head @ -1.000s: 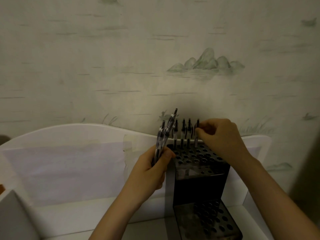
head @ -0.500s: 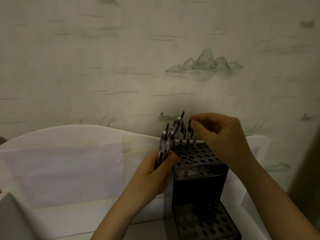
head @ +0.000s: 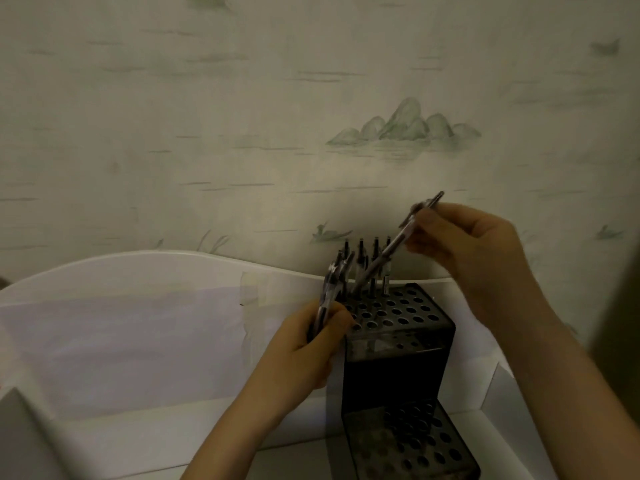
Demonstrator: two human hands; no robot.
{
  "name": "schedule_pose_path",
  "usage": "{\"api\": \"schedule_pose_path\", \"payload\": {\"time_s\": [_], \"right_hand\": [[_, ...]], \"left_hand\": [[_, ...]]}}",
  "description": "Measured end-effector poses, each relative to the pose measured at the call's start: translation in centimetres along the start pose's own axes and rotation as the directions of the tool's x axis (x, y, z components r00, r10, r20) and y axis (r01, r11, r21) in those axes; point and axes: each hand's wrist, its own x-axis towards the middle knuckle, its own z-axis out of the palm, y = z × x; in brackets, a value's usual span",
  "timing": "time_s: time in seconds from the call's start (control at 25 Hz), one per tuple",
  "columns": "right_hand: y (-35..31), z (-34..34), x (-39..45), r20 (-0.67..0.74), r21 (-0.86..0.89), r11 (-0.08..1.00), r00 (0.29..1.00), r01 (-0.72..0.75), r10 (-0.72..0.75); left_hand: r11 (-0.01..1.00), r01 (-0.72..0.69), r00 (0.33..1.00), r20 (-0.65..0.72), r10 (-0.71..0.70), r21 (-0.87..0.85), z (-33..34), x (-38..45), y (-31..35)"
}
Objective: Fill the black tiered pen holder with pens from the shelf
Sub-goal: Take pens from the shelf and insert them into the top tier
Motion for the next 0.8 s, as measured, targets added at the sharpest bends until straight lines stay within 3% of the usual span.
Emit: {"api": "schedule_pose_path", "payload": {"time_s": [0.08,0.24,0.56,0.8], "right_hand": [[-0.5,-0.7,0.5,-0.079,-0.180,0.973,0.984,0.141,-0.158],[0.1,-1.0,0.7,-0.028,-0.536,0.807,0.950,0.248,-0.311],[2.3,-0.9,1.1,0.046,-0.681,0.678,0.941,0.276,-0.336],[4.6,-1.2,1.1,0.084,-0.730,0.650,0.972,0.209,-0.219]], "left_hand": [[1.000,-0.014,0.999,-0.028,0.015,0.015,-0.1,0.1,0.0],[0.999,-0.038,0.999,-0.037,0.038,0.003,0.0,0.3,0.3],[0.999,-0.038,0.998,-0.045,0.038,0.004,-0.1,0.4,0.3],[0.999,-0.031,0.998,-0.051,0.032,0.006,-0.2,0.4,0.3]]}}
